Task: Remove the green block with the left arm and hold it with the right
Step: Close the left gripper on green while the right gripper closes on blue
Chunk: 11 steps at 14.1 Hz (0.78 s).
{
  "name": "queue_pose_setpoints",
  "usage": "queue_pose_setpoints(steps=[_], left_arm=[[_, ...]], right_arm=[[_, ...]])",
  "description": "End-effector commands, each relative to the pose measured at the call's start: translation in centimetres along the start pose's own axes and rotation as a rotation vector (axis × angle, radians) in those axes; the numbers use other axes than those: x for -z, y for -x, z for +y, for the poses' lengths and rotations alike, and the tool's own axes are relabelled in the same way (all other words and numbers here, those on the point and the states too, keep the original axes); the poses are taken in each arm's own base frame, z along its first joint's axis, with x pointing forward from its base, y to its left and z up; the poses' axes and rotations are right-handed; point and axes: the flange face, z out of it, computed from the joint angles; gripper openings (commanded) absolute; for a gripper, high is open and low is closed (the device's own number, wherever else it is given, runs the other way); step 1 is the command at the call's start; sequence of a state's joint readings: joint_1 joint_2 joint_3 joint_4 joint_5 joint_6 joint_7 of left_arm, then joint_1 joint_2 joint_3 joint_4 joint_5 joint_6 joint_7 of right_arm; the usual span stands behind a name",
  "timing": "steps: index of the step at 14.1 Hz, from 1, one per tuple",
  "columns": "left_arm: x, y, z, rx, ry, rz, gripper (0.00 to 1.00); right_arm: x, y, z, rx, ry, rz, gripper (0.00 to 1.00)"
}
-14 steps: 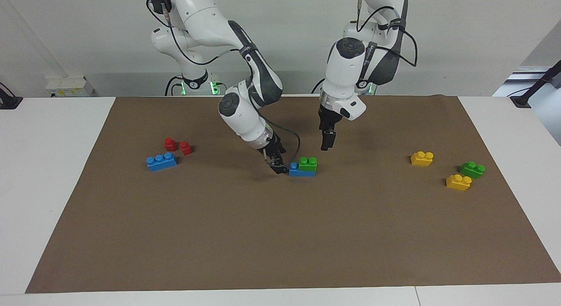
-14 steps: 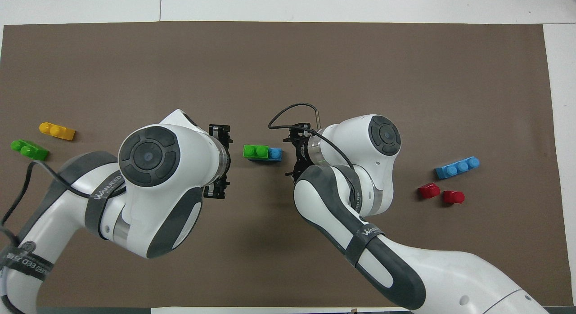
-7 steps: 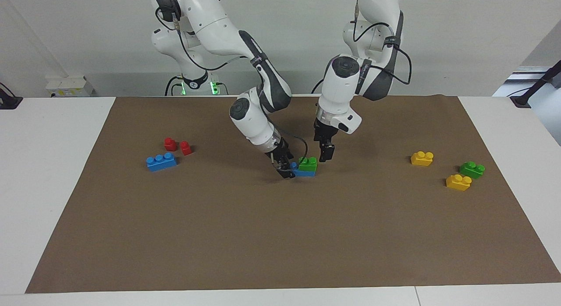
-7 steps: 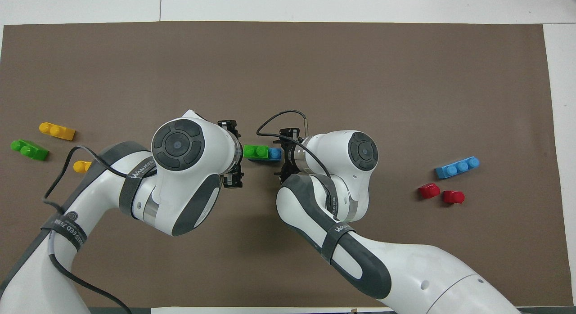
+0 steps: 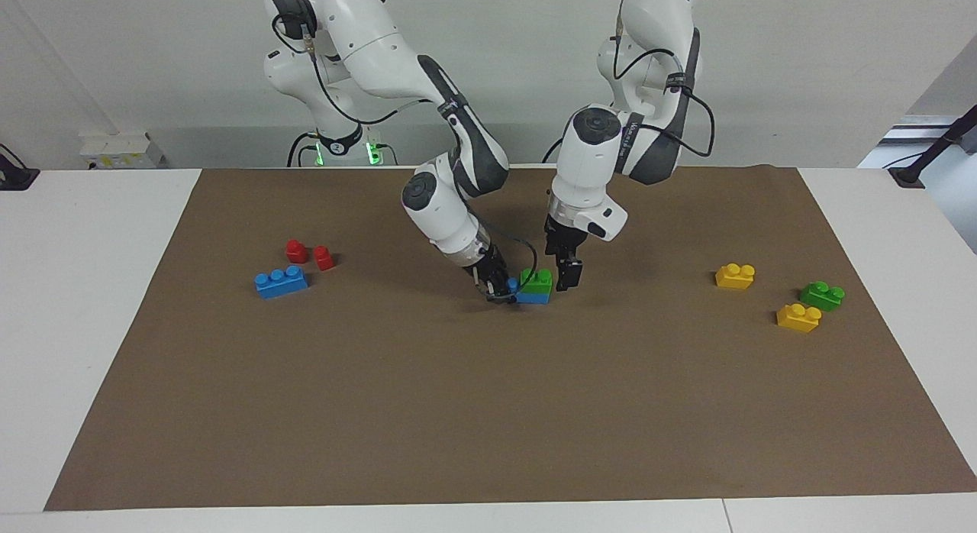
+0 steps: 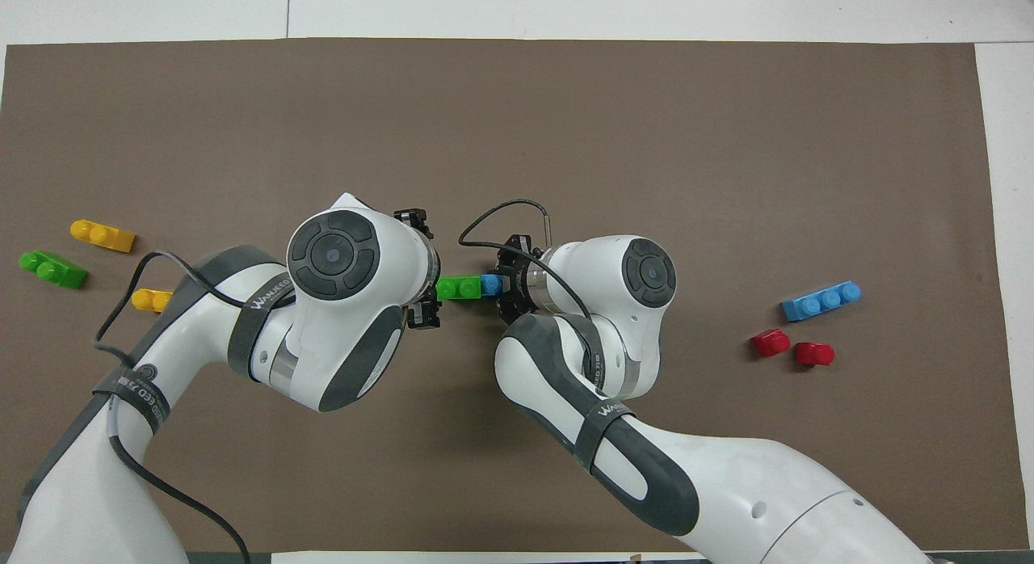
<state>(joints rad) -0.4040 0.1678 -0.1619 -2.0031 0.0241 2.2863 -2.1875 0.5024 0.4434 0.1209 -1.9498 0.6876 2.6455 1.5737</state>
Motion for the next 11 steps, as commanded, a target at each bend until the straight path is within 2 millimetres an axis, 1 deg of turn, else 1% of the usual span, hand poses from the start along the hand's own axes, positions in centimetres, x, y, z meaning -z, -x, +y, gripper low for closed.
queue_pose_setpoints(steps=[1, 2, 4, 8, 9, 11], left_arm=[[-1.8, 1.6, 0.1, 0.004, 0.016, 0.025, 1.0], [-1.8, 1.9, 0.4, 0.001, 0.023, 0.029, 1.0], [-1.9, 2.0, 0.3, -0.003, 0.022, 0.033, 1.0], [-3.8, 3.0, -0.7, -0.025, 0.003, 0.053, 1.0], [-3.8, 3.0, -0.6, -0.026, 0.007, 0.056, 1.0], [-3.8, 2.8, -0.6, -0.043, 0.003, 0.079, 0.96]], right_arm=[[-0.3, 0.0, -0.3, 0.02, -0.014, -0.012, 0.0], [-0.3, 0.0, -0.3, 0.024, -0.014, -0.012, 0.0], [-0.4, -0.1, -0.2, 0.025, -0.011, -0.01, 0.0], [-0.2, -0.5, -0.5, 0.018, -0.015, -0.01, 0.0], [-0.2, -0.5, -0.5, 0.017, -0.016, -0.009, 0.0], [-0.2, -0.5, -0.5, 0.017, -0.016, -0.009, 0.0]])
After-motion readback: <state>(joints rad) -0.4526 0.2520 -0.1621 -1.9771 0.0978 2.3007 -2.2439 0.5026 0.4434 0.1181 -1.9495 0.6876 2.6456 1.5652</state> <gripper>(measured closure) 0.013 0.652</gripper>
